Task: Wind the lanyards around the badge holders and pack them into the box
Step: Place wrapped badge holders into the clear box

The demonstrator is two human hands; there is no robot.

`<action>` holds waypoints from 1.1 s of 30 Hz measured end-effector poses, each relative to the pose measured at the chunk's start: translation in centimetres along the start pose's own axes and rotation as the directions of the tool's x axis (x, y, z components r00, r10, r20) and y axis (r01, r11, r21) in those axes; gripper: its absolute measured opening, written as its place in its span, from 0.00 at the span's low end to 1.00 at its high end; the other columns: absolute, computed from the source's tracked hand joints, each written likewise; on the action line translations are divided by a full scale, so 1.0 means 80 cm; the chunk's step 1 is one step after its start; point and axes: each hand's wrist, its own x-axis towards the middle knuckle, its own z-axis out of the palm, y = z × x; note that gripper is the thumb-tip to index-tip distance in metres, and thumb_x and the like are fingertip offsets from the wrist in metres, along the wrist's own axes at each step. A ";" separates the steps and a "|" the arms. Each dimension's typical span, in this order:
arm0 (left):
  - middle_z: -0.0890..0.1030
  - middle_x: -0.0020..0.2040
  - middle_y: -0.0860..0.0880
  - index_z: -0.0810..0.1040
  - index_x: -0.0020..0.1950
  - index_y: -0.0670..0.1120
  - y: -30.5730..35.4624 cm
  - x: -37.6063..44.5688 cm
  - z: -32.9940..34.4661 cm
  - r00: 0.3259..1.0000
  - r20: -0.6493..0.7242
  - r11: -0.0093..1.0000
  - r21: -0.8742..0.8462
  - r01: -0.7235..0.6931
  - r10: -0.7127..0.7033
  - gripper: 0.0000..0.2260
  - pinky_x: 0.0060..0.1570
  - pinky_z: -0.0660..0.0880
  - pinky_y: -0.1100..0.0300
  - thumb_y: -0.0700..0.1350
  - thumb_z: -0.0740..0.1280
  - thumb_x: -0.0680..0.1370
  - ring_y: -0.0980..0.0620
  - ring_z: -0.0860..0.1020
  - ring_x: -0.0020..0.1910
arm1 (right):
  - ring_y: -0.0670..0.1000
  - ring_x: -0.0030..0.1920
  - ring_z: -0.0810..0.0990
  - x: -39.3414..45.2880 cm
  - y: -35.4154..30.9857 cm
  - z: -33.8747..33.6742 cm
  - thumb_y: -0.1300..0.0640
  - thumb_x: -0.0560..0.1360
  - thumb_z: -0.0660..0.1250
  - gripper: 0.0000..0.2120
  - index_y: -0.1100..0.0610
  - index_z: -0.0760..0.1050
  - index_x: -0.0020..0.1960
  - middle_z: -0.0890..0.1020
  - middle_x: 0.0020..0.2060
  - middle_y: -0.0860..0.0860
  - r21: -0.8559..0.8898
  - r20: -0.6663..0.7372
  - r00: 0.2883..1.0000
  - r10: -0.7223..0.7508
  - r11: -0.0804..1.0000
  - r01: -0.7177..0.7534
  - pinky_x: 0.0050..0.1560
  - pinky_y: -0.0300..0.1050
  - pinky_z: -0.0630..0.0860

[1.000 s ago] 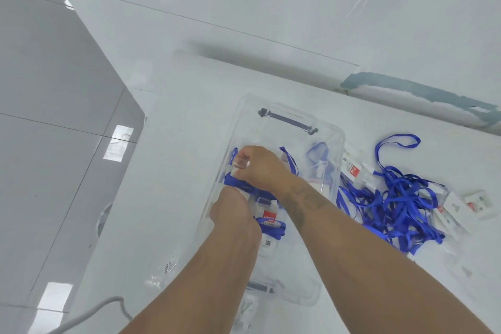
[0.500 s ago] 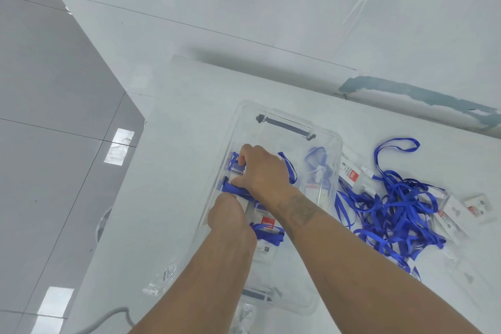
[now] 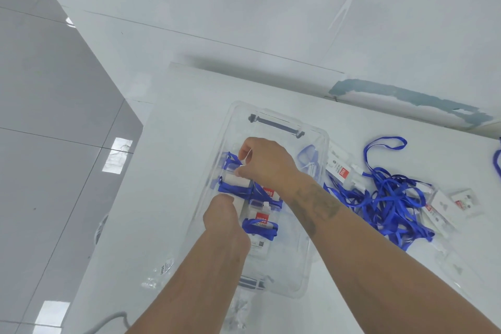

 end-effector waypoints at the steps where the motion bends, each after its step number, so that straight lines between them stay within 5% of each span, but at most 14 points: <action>1: 0.68 0.44 0.43 0.67 0.49 0.42 -0.002 0.000 0.000 0.999 0.024 1.000 0.007 -0.024 0.024 0.06 0.57 0.71 0.53 0.41 0.63 0.80 0.45 0.68 0.50 | 0.49 0.50 0.78 -0.004 -0.001 -0.004 0.50 0.70 0.74 0.12 0.46 0.73 0.48 0.80 0.48 0.45 0.008 -0.011 1.000 -0.011 1.000 0.011 0.50 0.46 0.77; 5: 0.69 0.45 0.45 0.68 0.50 0.44 -0.011 -0.013 -0.003 0.993 0.097 0.997 0.023 -0.069 0.066 0.05 0.42 0.69 0.56 0.41 0.64 0.80 0.47 0.70 0.42 | 0.47 0.48 0.77 -0.026 -0.003 -0.025 0.50 0.71 0.73 0.10 0.46 0.73 0.47 0.78 0.45 0.43 0.051 -0.054 0.998 -0.044 0.998 0.047 0.48 0.44 0.76; 9: 0.66 0.37 0.49 0.67 0.40 0.46 -0.017 -0.031 -0.006 0.981 0.143 0.989 0.039 -0.141 0.134 0.10 0.33 0.64 0.62 0.41 0.64 0.79 0.53 0.66 0.32 | 0.45 0.45 0.77 -0.058 0.002 -0.047 0.51 0.71 0.72 0.09 0.46 0.74 0.48 0.78 0.42 0.42 0.105 -0.109 0.992 -0.055 0.992 0.067 0.44 0.42 0.74; 13: 0.67 0.36 0.50 0.67 0.36 0.47 -0.020 -0.060 -0.007 0.941 0.192 0.946 0.110 -0.305 0.281 0.12 0.31 0.64 0.64 0.41 0.63 0.80 0.55 0.67 0.31 | 0.44 0.43 0.78 -0.097 0.013 -0.070 0.49 0.71 0.73 0.08 0.45 0.75 0.48 0.80 0.43 0.42 0.200 -0.200 0.978 -0.062 0.974 0.103 0.44 0.42 0.76; 16: 0.71 0.38 0.50 0.70 0.40 0.48 -0.031 -0.079 0.000 0.861 0.251 0.857 0.164 -0.488 0.442 0.09 0.19 0.69 0.68 0.41 0.63 0.80 0.56 0.72 0.27 | 0.41 0.43 0.79 -0.133 0.036 -0.086 0.46 0.71 0.72 0.08 0.44 0.76 0.48 0.81 0.43 0.40 0.261 -0.305 0.951 -0.049 0.956 0.133 0.45 0.41 0.76; 18: 0.74 0.43 0.54 0.74 0.53 0.52 -0.036 -0.093 0.003 0.779 0.286 0.757 0.211 -0.619 0.557 0.06 0.16 0.65 0.74 0.41 0.62 0.80 0.61 0.75 0.28 | 0.40 0.44 0.79 -0.155 0.058 -0.094 0.45 0.72 0.72 0.08 0.42 0.76 0.50 0.81 0.44 0.39 0.288 -0.367 0.930 -0.028 0.947 0.142 0.45 0.39 0.76; 21: 0.76 0.56 0.59 0.72 0.64 0.54 -0.049 -0.099 0.008 0.595 0.396 0.517 0.295 -0.804 0.700 0.15 0.29 0.70 0.76 0.42 0.64 0.79 0.74 0.76 0.40 | 0.39 0.51 0.77 -0.187 0.103 -0.101 0.45 0.72 0.71 0.11 0.40 0.76 0.53 0.80 0.48 0.36 0.278 -0.455 0.890 -0.004 0.949 0.147 0.50 0.40 0.75; 24: 0.73 0.60 0.63 0.72 0.66 0.57 -0.068 -0.095 0.017 0.373 0.539 0.216 0.332 -0.918 0.755 0.19 0.43 0.68 0.75 0.43 0.67 0.77 0.67 0.73 0.57 | 0.40 0.57 0.72 -0.217 0.150 -0.102 0.44 0.73 0.71 0.14 0.40 0.76 0.58 0.76 0.51 0.34 0.203 -0.531 0.847 0.015 0.973 0.110 0.57 0.41 0.71; 27: 0.70 0.57 0.68 0.70 0.65 0.59 -0.090 -0.092 0.029 0.183 0.662 -0.056 0.323 -0.945 0.727 0.21 0.53 0.71 0.67 0.43 0.68 0.76 0.62 0.71 0.60 | 0.40 0.58 0.70 -0.242 0.188 -0.098 0.45 0.73 0.71 0.15 0.42 0.76 0.60 0.75 0.52 0.34 0.153 -0.562 0.826 0.045 0.987 0.051 0.55 0.37 0.67; 30: 0.69 0.55 0.69 0.71 0.65 0.59 -0.120 -0.093 0.046 0.097 0.736 -0.211 0.314 -0.926 0.670 0.21 0.51 0.69 0.64 0.43 0.68 0.75 0.62 0.71 0.59 | 0.41 0.59 0.70 -0.260 0.223 -0.094 0.45 0.73 0.71 0.15 0.41 0.76 0.60 0.76 0.54 0.35 0.164 -0.565 0.820 0.088 0.986 0.007 0.58 0.39 0.69; 33: 0.70 0.56 0.65 0.72 0.65 0.57 -0.147 -0.092 0.059 0.087 0.777 -0.265 0.314 -0.912 0.623 0.19 0.53 0.70 0.63 0.44 0.68 0.76 0.61 0.72 0.59 | 0.40 0.59 0.71 -0.270 0.247 -0.088 0.45 0.73 0.70 0.15 0.39 0.75 0.59 0.76 0.53 0.34 0.196 -0.549 0.824 0.139 0.980 -0.035 0.56 0.38 0.70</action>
